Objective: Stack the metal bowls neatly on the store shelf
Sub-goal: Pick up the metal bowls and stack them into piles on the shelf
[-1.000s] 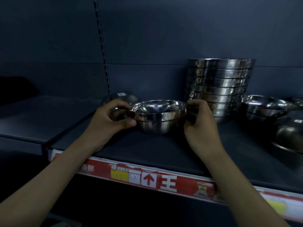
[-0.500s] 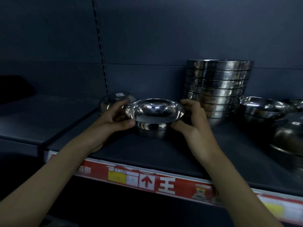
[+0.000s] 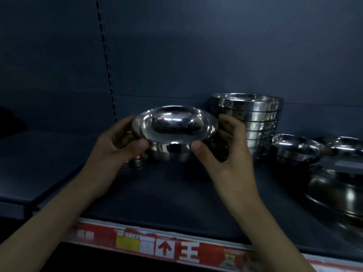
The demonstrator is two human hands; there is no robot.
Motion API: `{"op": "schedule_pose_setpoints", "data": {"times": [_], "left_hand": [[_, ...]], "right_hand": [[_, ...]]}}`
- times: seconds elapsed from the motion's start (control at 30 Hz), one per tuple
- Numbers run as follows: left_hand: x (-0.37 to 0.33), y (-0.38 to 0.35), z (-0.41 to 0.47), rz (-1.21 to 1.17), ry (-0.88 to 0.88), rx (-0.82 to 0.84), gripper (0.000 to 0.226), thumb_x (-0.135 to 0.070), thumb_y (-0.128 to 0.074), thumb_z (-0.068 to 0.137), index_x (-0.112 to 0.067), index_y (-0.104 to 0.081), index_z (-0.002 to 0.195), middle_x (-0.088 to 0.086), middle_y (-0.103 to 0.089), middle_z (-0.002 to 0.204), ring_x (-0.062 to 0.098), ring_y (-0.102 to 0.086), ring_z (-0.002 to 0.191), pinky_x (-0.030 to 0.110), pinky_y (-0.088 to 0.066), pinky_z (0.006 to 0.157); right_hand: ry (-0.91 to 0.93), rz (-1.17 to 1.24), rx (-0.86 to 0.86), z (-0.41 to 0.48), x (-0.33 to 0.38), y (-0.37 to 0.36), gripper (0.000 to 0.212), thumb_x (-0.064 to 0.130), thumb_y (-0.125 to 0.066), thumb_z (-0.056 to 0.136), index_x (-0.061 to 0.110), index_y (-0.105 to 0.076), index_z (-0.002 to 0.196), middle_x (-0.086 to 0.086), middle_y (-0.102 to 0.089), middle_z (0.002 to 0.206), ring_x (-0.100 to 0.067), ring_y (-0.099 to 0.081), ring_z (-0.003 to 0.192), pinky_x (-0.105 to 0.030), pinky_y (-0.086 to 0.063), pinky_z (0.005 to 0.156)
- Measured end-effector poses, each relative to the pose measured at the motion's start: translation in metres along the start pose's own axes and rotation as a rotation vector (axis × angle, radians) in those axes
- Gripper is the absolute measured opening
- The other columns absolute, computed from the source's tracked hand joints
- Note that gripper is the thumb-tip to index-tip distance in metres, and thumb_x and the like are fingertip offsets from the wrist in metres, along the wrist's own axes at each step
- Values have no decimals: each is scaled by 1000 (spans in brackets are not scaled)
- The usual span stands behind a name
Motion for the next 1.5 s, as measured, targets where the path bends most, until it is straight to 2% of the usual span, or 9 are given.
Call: {"op": "schedule_pose_setpoints", "data": {"times": [0.13,0.23,0.33,0.47,0.63,0.77,0.93,1.2,1.5], "left_hand": [[-26,-14,27,-28,-82,-39,64,-54,-79,70,-25,-63,125,-4,-72,117,13,-66,109,27,-56,84],[-36,-31,49,-72,-117,-38,56,-49,-76,75,-24,-64,123,-3,-72,117,16,-66,113,28,-52,94],[-43,-55,69,-142,-145,-41,57,-43,-74,78,-12,-63,124,3,-71,120,18,-64,118,30,-48,102],[-47,-86,91,-233,-188,-26,47,-35,-69,82,-6,-63,119,3,-73,114,14,-66,112,22,-48,93],[-32,-116,109,-275,-163,-19,45,-30,-68,88,-3,-62,122,9,-70,122,15,-65,117,22,-49,96],[-23,-136,115,-314,-99,-19,50,-41,-65,83,-8,-64,121,3,-71,121,10,-65,116,17,-49,94],[-13,-149,121,-269,-95,-14,52,-39,-62,83,-6,-63,123,4,-71,122,9,-65,115,17,-49,93],[1,-158,120,-211,-88,-22,36,-26,-61,93,-11,-64,126,-1,-72,120,4,-65,112,13,-49,87],[17,-163,110,-293,-67,22,29,-16,-58,96,-4,-64,122,8,-71,121,11,-65,114,18,-48,92]], "right_hand": [[75,66,-140,26,24,12,57,40,-77,76,23,-52,125,9,-66,121,-2,-64,112,-20,-51,90],[120,33,-211,44,36,26,52,42,-74,81,25,-55,127,17,-68,115,5,-63,108,-15,-49,89],[147,-43,-290,59,39,37,64,56,-63,82,28,-50,137,18,-63,125,3,-59,117,-18,-48,97],[146,-114,-348,72,31,48,77,65,-54,84,32,-34,151,19,-49,145,1,-47,133,-30,-41,111],[114,-204,-378,80,14,63,85,68,-45,84,29,-22,157,16,-33,158,5,-28,143,-7,-25,111],[104,-329,-415,87,5,70,85,69,-38,88,28,-14,158,10,-22,163,-6,-16,151,-39,-20,123],[74,-363,-448,89,-15,80,85,69,-32,88,27,-13,158,16,-19,159,-5,-8,152,-48,-12,124],[-27,-255,-420,78,-42,85,88,73,-33,84,30,-15,159,12,-21,164,-4,-16,150,-31,-17,122],[-29,-204,-417,75,-50,90,78,64,-43,92,29,-19,157,14,-28,160,3,-25,143,-3,-16,103]]}}
Point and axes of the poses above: each hand's wrist, its own z-axis towards the middle knuckle, its own y-axis out of the back of the hand, x = y × z, the point moved 5 cm from there along z, towards the middle knuckle
